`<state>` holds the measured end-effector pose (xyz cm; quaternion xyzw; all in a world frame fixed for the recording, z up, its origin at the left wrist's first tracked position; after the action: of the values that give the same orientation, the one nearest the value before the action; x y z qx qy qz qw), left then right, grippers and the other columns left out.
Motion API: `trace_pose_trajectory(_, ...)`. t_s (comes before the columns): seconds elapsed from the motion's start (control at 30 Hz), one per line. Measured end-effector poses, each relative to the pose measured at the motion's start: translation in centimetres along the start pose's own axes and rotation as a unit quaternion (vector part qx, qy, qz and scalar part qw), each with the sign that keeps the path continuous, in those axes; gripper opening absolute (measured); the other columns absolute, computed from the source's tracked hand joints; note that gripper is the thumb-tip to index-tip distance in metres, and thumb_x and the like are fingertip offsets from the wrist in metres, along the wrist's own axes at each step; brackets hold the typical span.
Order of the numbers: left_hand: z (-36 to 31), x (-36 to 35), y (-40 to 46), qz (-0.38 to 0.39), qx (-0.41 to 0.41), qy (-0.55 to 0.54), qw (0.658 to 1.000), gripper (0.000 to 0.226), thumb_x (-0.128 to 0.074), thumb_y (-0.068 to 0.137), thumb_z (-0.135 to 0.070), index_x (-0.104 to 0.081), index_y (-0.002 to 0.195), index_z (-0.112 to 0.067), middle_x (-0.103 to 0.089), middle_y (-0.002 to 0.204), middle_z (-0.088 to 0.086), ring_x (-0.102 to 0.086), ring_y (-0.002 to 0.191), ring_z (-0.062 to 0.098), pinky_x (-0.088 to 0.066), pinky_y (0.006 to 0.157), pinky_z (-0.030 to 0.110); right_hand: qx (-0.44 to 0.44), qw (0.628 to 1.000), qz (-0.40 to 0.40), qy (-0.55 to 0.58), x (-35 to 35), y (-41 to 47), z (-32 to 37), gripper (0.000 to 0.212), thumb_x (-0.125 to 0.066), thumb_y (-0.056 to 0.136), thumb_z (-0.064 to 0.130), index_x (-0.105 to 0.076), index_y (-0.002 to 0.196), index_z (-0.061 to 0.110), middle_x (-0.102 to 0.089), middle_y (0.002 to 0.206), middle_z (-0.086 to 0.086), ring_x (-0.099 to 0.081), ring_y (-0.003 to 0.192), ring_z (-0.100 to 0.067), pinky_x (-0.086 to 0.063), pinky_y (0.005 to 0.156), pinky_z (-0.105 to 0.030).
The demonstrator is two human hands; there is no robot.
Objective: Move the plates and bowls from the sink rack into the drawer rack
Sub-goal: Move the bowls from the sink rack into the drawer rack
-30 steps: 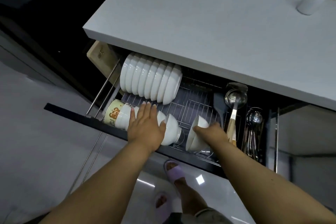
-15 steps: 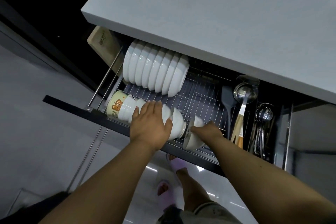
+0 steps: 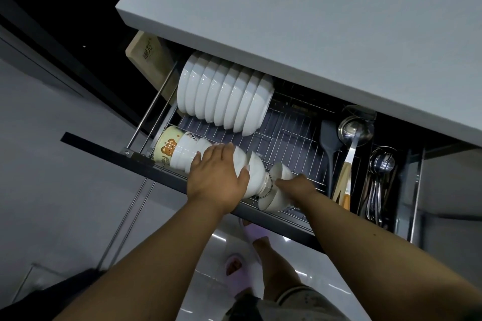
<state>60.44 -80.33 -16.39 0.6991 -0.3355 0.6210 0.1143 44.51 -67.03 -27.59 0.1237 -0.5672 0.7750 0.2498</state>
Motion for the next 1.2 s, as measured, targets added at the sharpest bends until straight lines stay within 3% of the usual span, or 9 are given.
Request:
trace_pose_trajectory(0.1,0.0,0.0,0.0,0.003,0.002,-0.003,1.000,0.066,-0.026,0.085,-0.053,-0.035,0.141,-0.020,-0.045,0.142,0.000,-0.035,0.133,0.018,-0.024,0.114,0.041,0.011,1.000,-0.001,-0.022,0.1,-0.1,0.1,0.078,-0.068,0.081,0.043,-0.036,0.137,0.000,-0.051,0.134,-0.017,-0.055,0.116,-0.036,-0.055,0.076,-0.040)
trace_pose_trajectory(0.23,0.0,0.0,0.0,0.004,0.005,-0.010,1.000,0.058,-0.036,0.092,-0.050,-0.035,0.141,-0.020,-0.047,0.141,0.001,-0.038,0.131,0.019,-0.025,0.113,0.041,0.029,0.996,-0.006,-0.082,0.6,-0.3,0.6,0.077,-0.058,0.085,0.052,-0.034,0.137,0.000,-0.050,0.137,-0.016,-0.051,0.122,-0.034,-0.045,0.088,-0.034)
trace_pose_trajectory(0.4,-0.2,0.3,-0.2,0.007,0.003,-0.012,1.000,0.056,-0.037,0.094,-0.048,-0.035,0.142,-0.020,-0.048,0.140,0.001,-0.040,0.129,0.020,-0.026,0.111,0.037,0.061,0.996,-0.035,-0.063,2.2,-1.9,1.5,0.077,-0.053,0.087,0.057,-0.035,0.137,0.002,-0.049,0.136,-0.016,-0.051,0.121,-0.033,-0.041,0.073,-0.030)
trace_pose_trajectory(0.53,-0.2,0.6,-0.3,0.026,0.008,-0.039,0.999,0.054,-0.035,0.096,-0.047,-0.035,0.142,-0.020,-0.048,0.142,0.002,-0.042,0.128,0.021,-0.027,0.108,0.033,0.111,0.991,-0.063,-0.034,4.3,-4.5,2.0,0.078,-0.052,0.089,0.057,-0.032,0.144,0.005,-0.047,0.142,-0.012,-0.047,0.127,-0.031,-0.040,0.092,-0.032)
trace_pose_trajectory(0.7,-1.1,1.3,-1.2,0.050,0.016,-0.105,0.993,0.051,-0.037,0.098,-0.042,-0.039,0.141,-0.014,-0.048,0.141,0.009,-0.043,0.127,0.028,-0.034,0.106,0.037,0.166,0.977,-0.134,-0.006,8.1,-8.5,1.5,0.070,-0.051,0.090,0.054,-0.037,0.142,0.010,-0.049,0.142,-0.010,-0.051,0.123,-0.029,-0.039,0.086,-0.029)
trace_pose_trajectory(0.83,-3.6,2.7,-2.6,0.051,-0.022,-0.132,0.990,0.048,-0.038,0.098,-0.039,-0.040,0.138,-0.013,-0.051,0.137,0.009,-0.047,0.123,0.027,-0.041,0.099,0.038,0.197,0.960,-0.199,0.013,11.3,-12.2,0.8,0.062,-0.052,0.091,0.051,-0.043,0.137,0.010,-0.057,0.131,-0.010,-0.057,0.106,-0.025,-0.037,0.078,-0.027)
trace_pose_trajectory(0.97,-7.0,4.1,-4.1,0.047,-0.080,-0.133,0.987,0.045,-0.039,0.098,-0.039,-0.043,0.137,-0.017,-0.056,0.131,0.005,-0.052,0.118,0.025,-0.044,0.094,0.036,0.229,0.939,-0.252,0.060,14.0,-16.2,-0.8,0.059,-0.054,0.091,0.048,-0.044,0.137,0.014,-0.056,0.133,-0.007,-0.054,0.119,-0.025,-0.041,0.089,-0.030)
trace_pose_trajectory(1.1,-10.9,5.4,-5.4,0.030,-0.124,-0.124,0.984,0.041,-0.039,0.098,-0.040,-0.047,0.132,-0.019,-0.060,0.126,0.002,-0.055,0.113,0.024,-0.047,0.091,0.037,0.268,0.910,-0.310,0.066,16.7,-20.3,-3.2,0.053,-0.055,0.090,0.047,-0.045,0.135,0.020,-0.060,0.126,-0.003,-0.057,0.111,-0.022,-0.046,0.087,-0.030)
trace_pose_trajectory(1.2,-14.0,5.7,-6.4,0.025,-0.157,-0.119,0.980,0.039,-0.040,0.098,-0.040,-0.049,0.130,-0.019,-0.062,0.124,0.001,-0.057,0.111,0.024,-0.047,0.088,0.036,0.268,0.894,-0.354,0.054,18.9,-22.8,-5.7,0.053,-0.055,0.091,0.044,-0.044,0.137,0.019,-0.058,0.128,-0.005,-0.055,0.114,-0.021,-0.042,0.084,-0.027)
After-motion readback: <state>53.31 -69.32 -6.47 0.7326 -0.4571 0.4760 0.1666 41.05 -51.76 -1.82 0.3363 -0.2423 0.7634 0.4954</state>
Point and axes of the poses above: each hand's wrist, its own y-axis towards the middle knuckle, its own x-axis out of the back of the hand, z = x × y, the point moved 6 cm from there along y, towards the middle knuckle
